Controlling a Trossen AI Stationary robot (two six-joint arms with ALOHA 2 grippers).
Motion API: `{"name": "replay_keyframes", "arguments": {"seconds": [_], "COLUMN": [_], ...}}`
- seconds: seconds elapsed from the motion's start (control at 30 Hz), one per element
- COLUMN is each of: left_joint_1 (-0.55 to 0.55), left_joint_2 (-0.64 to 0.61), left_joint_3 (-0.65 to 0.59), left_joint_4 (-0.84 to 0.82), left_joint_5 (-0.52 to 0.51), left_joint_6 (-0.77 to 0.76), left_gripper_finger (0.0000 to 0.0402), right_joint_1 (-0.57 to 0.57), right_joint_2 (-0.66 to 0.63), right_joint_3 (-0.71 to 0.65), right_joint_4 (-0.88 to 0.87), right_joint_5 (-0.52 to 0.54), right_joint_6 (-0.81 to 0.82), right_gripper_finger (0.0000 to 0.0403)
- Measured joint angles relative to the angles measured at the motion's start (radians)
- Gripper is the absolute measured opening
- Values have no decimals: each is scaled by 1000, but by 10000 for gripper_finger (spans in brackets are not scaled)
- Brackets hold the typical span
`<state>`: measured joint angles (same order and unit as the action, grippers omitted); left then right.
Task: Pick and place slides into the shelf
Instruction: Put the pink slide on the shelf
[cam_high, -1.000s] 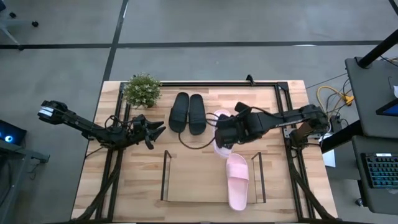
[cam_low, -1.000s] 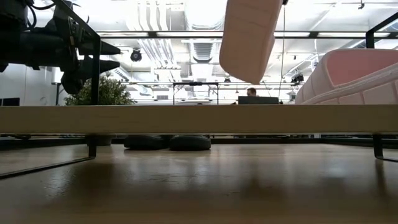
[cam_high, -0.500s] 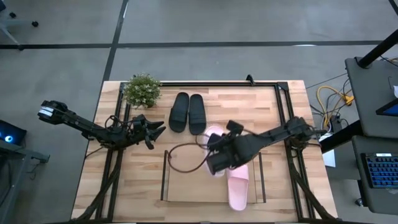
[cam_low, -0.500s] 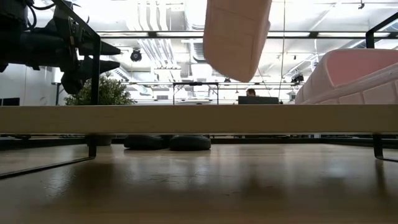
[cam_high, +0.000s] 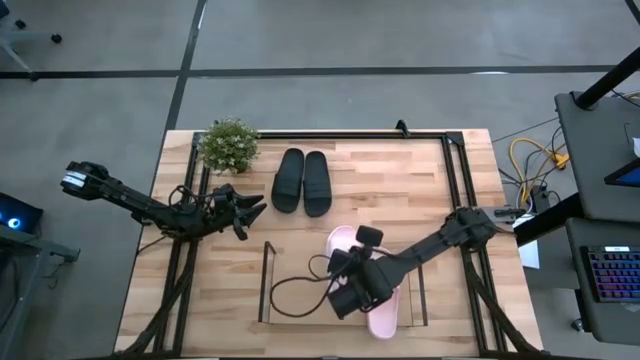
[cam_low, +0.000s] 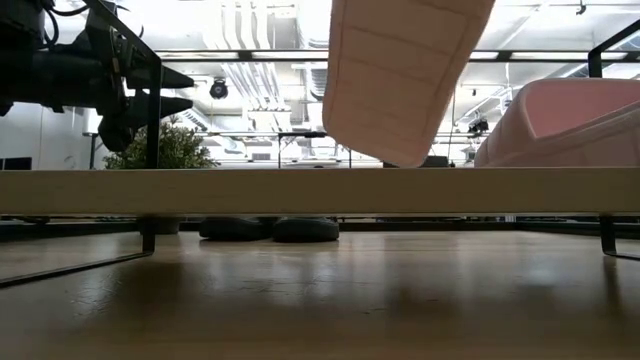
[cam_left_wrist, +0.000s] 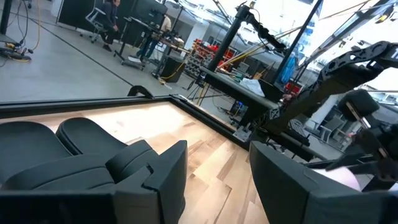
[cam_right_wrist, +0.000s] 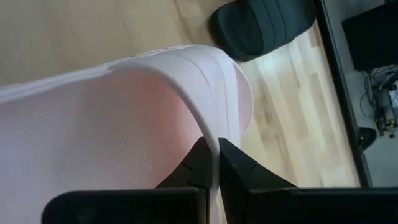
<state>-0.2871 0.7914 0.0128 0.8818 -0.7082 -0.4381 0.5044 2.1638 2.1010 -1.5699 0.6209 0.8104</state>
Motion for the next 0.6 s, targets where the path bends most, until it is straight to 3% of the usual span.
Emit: {"name": "replay_keyframes", "arguments": {"seconds": [0.6], "left_joint_1": [0], "left_joint_2": [0], "left_joint_3": [0], "left_joint_4": [-1], "left_joint_5": [1], "left_joint_6": [9], "left_gripper_finger": [160], "right_joint_1": [67], "right_joint_2": [30], "right_joint_3": [-61], "right_joint_4": [0], "right_joint_5": [0], "right_joint_6": [64], "right_gripper_finger": [8]}}
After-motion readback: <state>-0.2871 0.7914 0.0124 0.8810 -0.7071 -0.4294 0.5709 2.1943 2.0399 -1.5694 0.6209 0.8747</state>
